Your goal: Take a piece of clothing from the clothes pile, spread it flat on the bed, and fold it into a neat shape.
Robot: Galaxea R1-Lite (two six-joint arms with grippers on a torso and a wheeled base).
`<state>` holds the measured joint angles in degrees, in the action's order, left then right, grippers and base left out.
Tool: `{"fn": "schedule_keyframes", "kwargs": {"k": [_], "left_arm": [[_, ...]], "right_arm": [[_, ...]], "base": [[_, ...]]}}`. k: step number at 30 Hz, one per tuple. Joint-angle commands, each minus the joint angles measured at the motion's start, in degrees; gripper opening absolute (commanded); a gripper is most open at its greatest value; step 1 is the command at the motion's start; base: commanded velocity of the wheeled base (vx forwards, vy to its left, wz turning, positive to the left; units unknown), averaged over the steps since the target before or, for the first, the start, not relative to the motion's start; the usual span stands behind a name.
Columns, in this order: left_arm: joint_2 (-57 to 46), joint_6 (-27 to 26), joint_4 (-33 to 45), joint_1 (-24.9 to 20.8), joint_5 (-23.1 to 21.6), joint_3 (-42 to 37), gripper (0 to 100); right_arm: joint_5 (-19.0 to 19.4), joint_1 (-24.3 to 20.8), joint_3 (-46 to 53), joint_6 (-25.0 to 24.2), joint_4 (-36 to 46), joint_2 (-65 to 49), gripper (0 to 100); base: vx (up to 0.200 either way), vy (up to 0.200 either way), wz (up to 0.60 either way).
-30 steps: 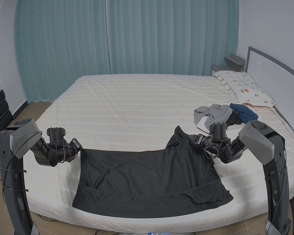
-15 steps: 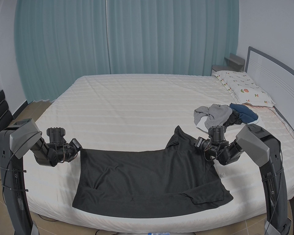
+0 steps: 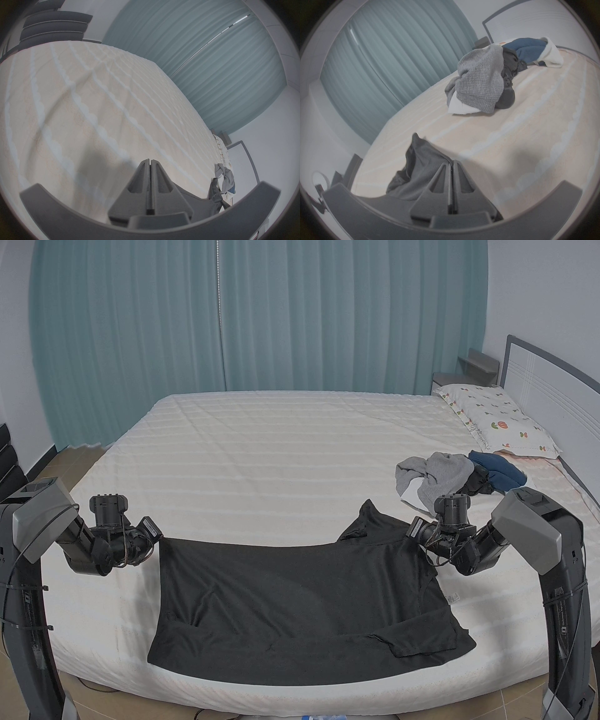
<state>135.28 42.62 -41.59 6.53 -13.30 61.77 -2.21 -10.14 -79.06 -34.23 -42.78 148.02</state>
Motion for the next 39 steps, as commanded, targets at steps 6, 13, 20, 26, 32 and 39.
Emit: {"fn": "schedule_keyframes", "kwargs": {"k": [6,13,20,26,32,39], "left_arm": [[-1.9,-0.4,0.1,0.8,0.0,-0.1,0],[-2.7,-1.0,0.0,0.9,0.0,-0.7,0],[-4.3,-0.6,-0.3,1.0,0.3,-1.5,0],[-4.9,-1.0,0.0,1.0,0.6,-2.1,0],[-4.5,-1.1,0.3,0.9,0.6,-2.2,0],[-4.1,-2.9,0.6,1.0,0.6,-2.4,0]], "right_arm": [[-0.1,0.1,1.0,-4.1,-2.8,-4.5,0],[-0.3,0.7,4.0,-6.0,-4.9,-5.9,0],[-0.5,0.9,6.8,-8.7,-7.9,-9.5,0],[0.7,0.8,9.6,-9.2,-9.2,-10.2,0],[0.9,0.7,9.9,-9.2,-10.2,-9.0,0],[1.2,1.2,12.4,-8.6,-9.3,-10.0,0]], "base": [[0.0,0.0,0.0],[0.0,0.0,0.0],[0.0,0.0,0.0],[0.0,0.0,0.0],[0.0,0.0,0.0],[0.0,0.0,0.0]]}}
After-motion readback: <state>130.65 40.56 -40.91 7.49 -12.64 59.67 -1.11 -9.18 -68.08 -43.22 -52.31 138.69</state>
